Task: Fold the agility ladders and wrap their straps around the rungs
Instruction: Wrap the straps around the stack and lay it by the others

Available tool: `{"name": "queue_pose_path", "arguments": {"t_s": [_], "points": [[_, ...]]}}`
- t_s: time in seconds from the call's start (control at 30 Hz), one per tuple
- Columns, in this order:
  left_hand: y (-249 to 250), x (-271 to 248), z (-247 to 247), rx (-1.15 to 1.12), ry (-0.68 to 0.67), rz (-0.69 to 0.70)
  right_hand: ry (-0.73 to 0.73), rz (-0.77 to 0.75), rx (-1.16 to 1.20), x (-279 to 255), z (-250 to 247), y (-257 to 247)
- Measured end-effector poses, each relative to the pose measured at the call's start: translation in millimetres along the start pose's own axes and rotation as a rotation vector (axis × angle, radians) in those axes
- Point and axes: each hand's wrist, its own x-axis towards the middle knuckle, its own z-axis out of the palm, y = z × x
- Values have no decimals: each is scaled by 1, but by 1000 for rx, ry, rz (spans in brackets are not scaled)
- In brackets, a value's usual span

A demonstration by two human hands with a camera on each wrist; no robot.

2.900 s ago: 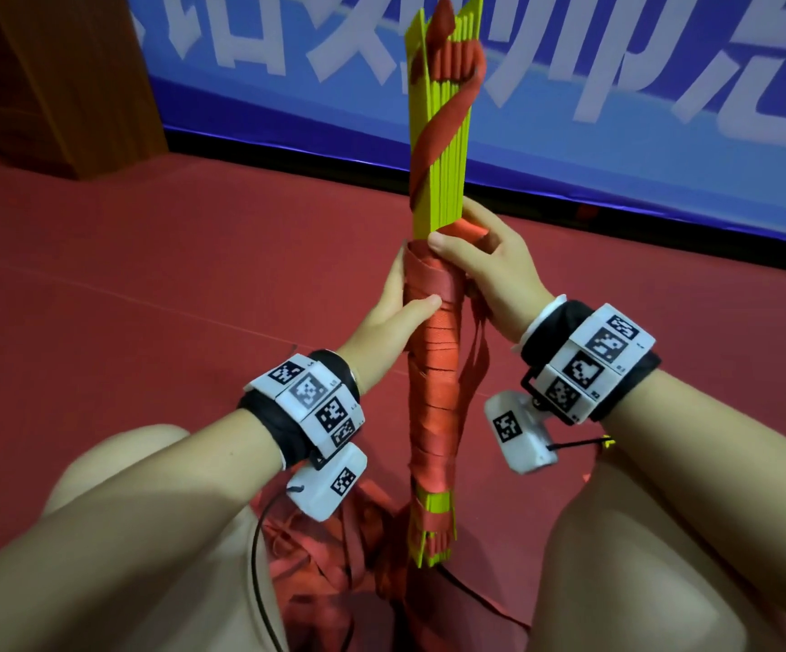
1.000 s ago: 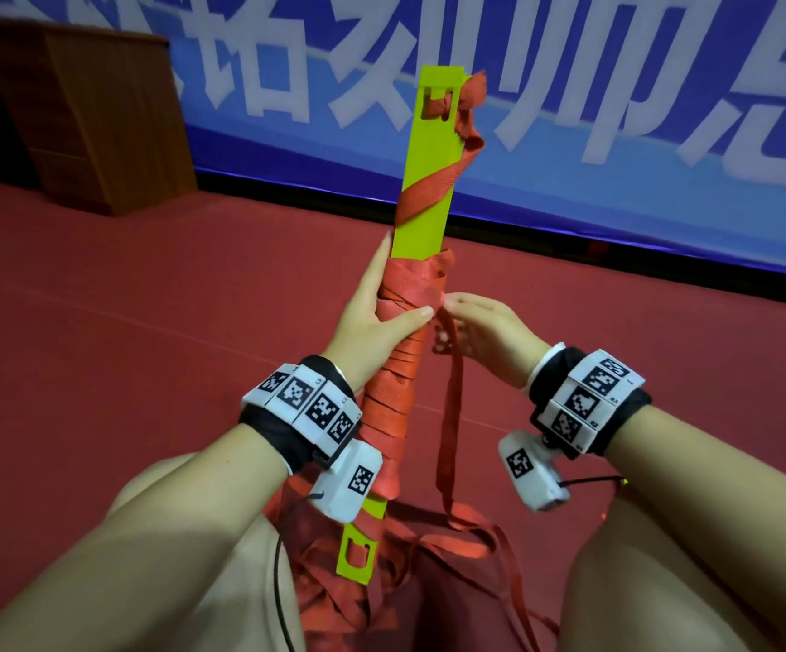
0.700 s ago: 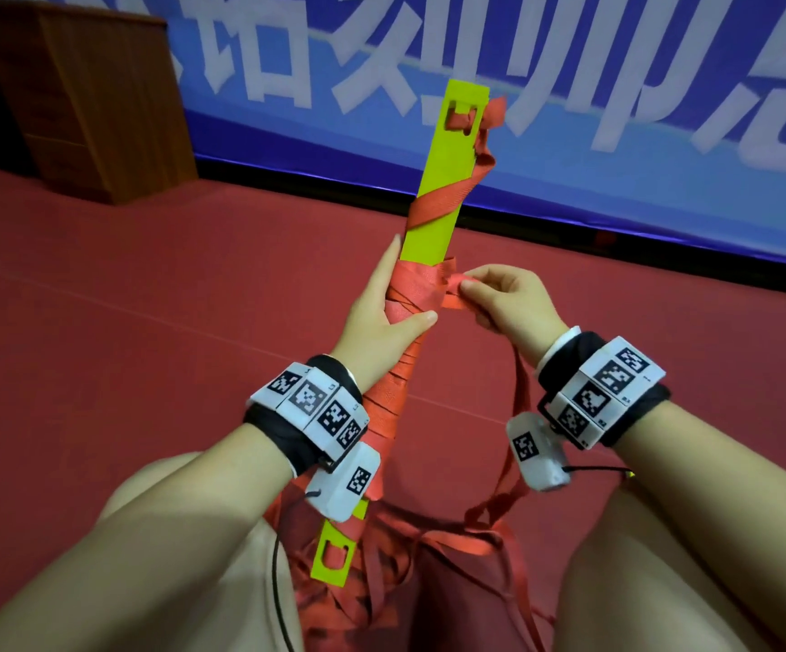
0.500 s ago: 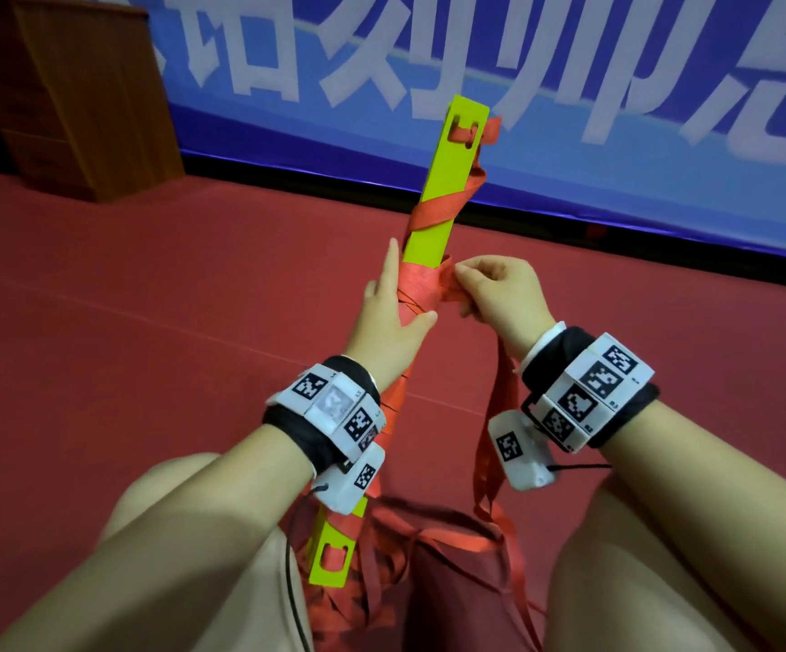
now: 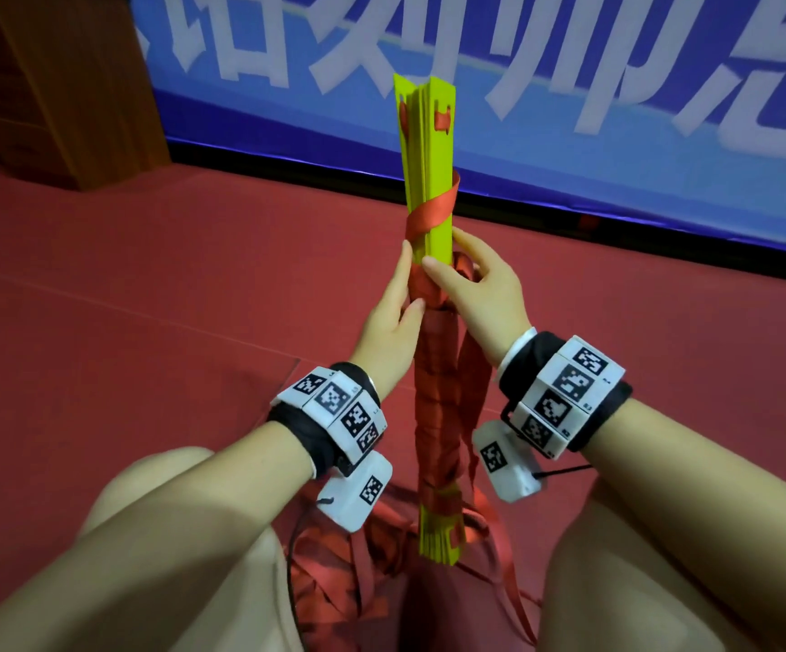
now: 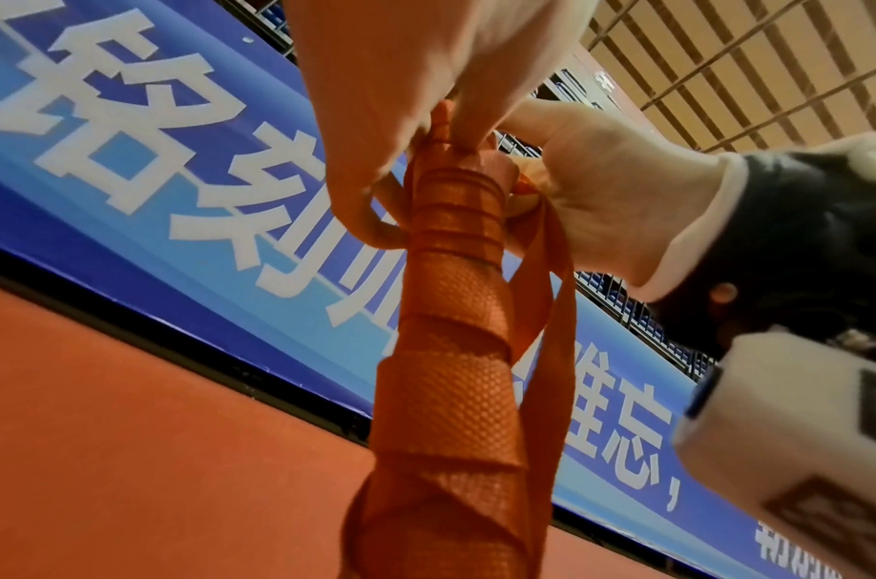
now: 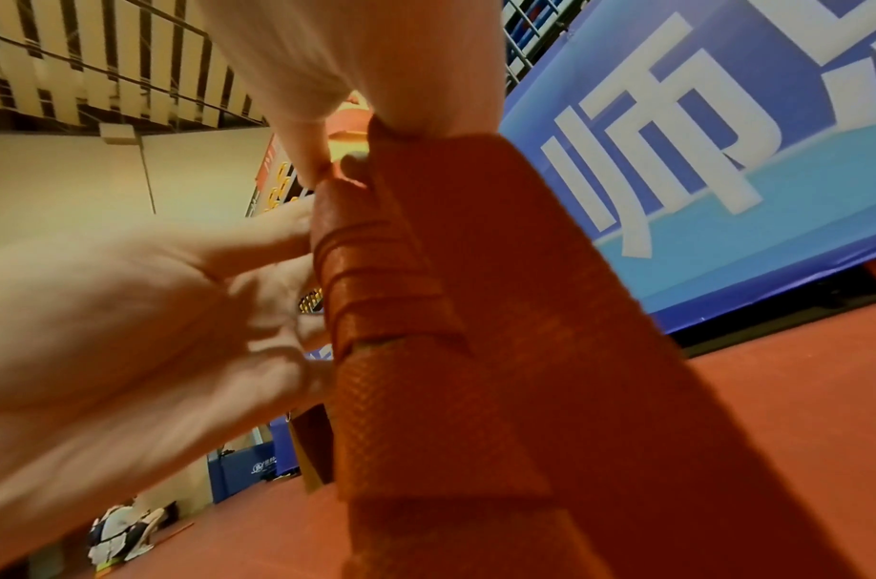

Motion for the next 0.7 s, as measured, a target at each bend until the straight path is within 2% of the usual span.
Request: {"name": "queue_pose_path", "arguments": {"t_s": [0.23,0.3,0.47,0.57,0.7], "points": [[13,1,-7,-94,66,24,-46,-103,166,0,-10,-15],[15,1,-9,-144,65,-15,-58,-81,232,3,-13,-16],[19,-6,-2,-249,-80,-165,-135,-15,332,4,-16,-17],[15,-4,-6,-244,-136,-119,-138,34,341,7,-21,-17],[7,-6,-5,-102,-104,-77,-217,145,195,16,-36,-13]]}}
